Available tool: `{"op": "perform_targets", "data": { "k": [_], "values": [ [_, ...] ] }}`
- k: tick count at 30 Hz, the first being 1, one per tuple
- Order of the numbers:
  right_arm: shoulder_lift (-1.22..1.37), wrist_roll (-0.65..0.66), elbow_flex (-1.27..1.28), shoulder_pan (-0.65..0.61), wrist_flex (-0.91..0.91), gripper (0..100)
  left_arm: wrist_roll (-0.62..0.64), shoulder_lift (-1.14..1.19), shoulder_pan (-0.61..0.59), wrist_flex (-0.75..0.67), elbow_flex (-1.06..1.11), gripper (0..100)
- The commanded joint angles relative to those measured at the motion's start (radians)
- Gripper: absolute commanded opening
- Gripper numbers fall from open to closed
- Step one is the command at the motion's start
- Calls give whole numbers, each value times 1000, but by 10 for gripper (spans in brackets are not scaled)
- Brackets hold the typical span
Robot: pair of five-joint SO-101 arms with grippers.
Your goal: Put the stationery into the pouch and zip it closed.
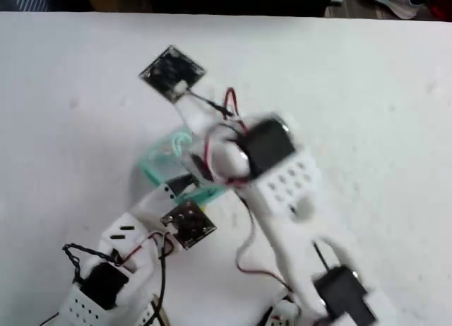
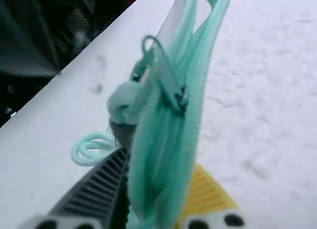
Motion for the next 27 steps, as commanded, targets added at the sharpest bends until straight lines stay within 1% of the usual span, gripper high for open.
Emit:
{"op": "perform_targets", "data": {
  "k": [1,3,6,10,11,15,16,21,24,27],
  "values": [
    [113,-17,-34,-15,21,253,17,-13,-12,-38,-21,21],
    [154,-2,-5,-30,22,252,17,-13,-12,-38,-20,21],
    [160,60,84,-70,22,238,15,-13,-12,-38,-20,21],
    [133,203,190,-99,22,122,15,-13,-12,-38,-20,21],
    [131,213,195,-96,22,96,14,-13,-10,-38,-17,21],
    [131,221,196,-18,21,19,20,-13,-21,-38,-18,21],
    [131,221,196,8,21,14,20,-13,-28,-38,-21,21],
    [122,216,141,119,21,17,20,-13,-31,-38,-21,21],
    [99,212,51,142,21,17,20,-13,-33,-38,-21,21],
    [36,143,-32,143,19,17,21,-13,-38,-51,-20,21]
  ]
}}
